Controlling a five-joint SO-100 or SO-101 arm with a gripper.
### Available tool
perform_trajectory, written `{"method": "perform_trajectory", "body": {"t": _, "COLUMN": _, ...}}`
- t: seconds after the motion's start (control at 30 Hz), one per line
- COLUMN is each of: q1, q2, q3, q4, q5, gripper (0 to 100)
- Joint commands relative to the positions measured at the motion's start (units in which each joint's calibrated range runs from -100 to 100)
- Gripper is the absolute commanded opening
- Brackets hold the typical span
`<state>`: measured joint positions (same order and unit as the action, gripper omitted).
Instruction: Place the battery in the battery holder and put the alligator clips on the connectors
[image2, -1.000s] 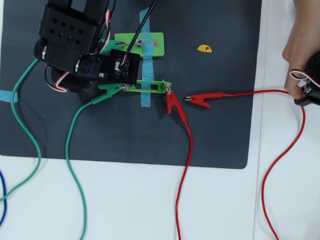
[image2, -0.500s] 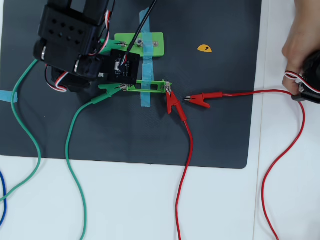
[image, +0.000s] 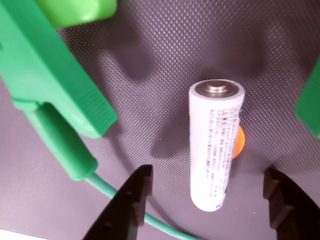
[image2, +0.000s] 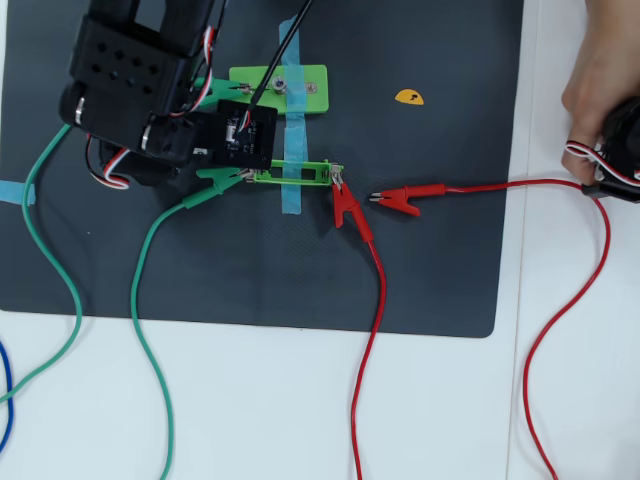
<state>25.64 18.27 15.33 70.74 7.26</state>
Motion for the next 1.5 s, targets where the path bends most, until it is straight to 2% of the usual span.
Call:
{"method": "perform_trajectory", "body": {"t": 0.0, "q1": -0.1, "q2": 1.9, "q3": 0.9, "q4": -0.4, "q5": 0.4, "gripper": 22}}
{"method": "perform_trajectory", "body": {"t": 0.2, "q1": 0.3, "q2": 0.6, "q3": 6.7, "q4": -7.1, "q5": 0.8, "gripper": 22}}
{"method": "perform_trajectory", "body": {"t": 0.4, "q1": -0.6, "q2": -7.6, "q3": 13.3, "q4": -10.9, "q5": 0.7, "gripper": 22}}
{"method": "perform_trajectory", "body": {"t": 0.63, "q1": -0.6, "q2": -9.0, "q3": 16.1, "q4": -11.5, "q5": 0.7, "gripper": 22}}
{"method": "perform_trajectory", "body": {"t": 0.7, "q1": -0.6, "q2": -9.0, "q3": 16.1, "q4": -11.5, "q5": 0.7, "gripper": 18}}
{"method": "perform_trajectory", "body": {"t": 0.8, "q1": -0.6, "q2": -9.0, "q3": 16.1, "q4": -11.5, "q5": 0.7, "gripper": 2}}
{"method": "perform_trajectory", "body": {"t": 1.2, "q1": -0.2, "q2": -10.1, "q3": 15.1, "q4": -12.7, "q5": 1.2, "gripper": 1}}
{"method": "perform_trajectory", "body": {"t": 1.33, "q1": 0.4, "q2": -19.4, "q3": 15.1, "q4": -18.9, "q5": 1.0, "gripper": 1}}
{"method": "perform_trajectory", "body": {"t": 1.47, "q1": 0.2, "q2": -26.6, "q3": 15.0, "q4": -18.7, "q5": -0.7, "gripper": 1}}
